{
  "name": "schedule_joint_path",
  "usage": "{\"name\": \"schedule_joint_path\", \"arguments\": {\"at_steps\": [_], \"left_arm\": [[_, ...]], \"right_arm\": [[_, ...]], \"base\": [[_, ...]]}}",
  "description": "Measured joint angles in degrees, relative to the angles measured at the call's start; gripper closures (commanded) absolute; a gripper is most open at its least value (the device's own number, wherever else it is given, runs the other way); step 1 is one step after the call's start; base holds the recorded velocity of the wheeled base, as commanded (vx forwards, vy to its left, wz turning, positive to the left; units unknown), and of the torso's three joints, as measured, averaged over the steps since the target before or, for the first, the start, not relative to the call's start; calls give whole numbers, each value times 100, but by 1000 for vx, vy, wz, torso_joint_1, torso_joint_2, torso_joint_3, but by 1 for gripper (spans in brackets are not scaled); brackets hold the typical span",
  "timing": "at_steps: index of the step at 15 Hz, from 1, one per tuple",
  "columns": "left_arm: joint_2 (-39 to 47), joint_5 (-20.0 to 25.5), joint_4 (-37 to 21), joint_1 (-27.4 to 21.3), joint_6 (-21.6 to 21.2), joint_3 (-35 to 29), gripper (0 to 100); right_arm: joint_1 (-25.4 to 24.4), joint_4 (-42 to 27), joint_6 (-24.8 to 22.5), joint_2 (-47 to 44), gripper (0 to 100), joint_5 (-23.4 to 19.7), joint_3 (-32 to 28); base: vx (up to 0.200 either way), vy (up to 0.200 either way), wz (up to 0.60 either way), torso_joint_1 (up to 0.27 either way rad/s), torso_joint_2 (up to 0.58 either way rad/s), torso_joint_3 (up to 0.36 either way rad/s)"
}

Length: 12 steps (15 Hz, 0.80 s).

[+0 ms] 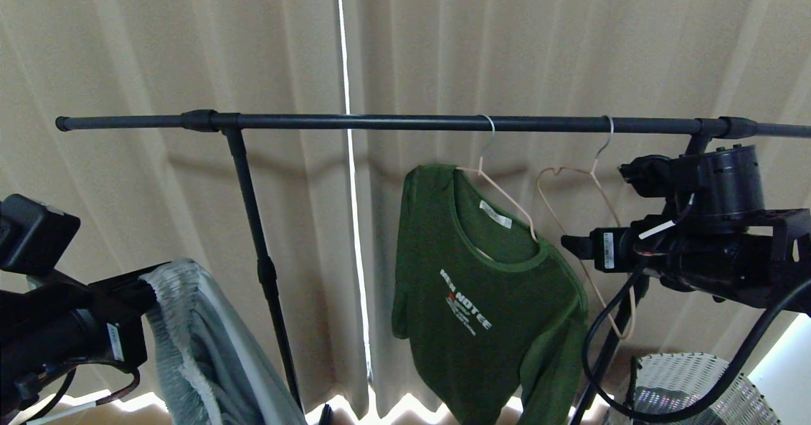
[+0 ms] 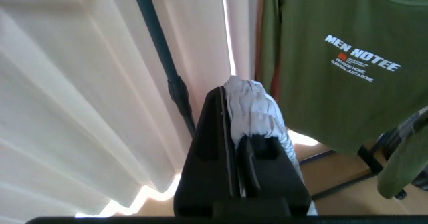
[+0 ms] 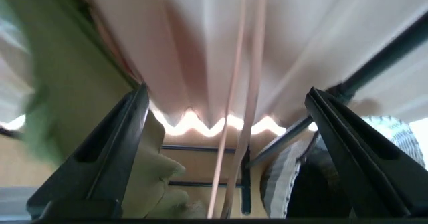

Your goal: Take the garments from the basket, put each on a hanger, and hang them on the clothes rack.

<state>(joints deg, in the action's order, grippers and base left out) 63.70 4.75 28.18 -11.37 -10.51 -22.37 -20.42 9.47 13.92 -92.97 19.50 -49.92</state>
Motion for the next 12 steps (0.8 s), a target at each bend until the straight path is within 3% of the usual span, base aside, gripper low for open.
{"name": "schedule_joint_path", "arguments": {"at_steps": [7, 8, 12], "left_arm": [[0, 0, 0, 2, 0, 24, 100], [-2, 0, 2, 2, -2, 27, 100], [-2, 0, 2, 2, -5, 33, 100]], "right_arm": [[61, 7, 30, -15, 0, 28, 11], [68, 7, 33, -9, 100, 26, 15], [77, -20, 33, 82, 100, 28, 20]], "base": [[0, 0, 0, 0, 0, 0], [0, 0, 0, 0, 0, 0], [0, 0, 0, 0, 0, 0]]}}
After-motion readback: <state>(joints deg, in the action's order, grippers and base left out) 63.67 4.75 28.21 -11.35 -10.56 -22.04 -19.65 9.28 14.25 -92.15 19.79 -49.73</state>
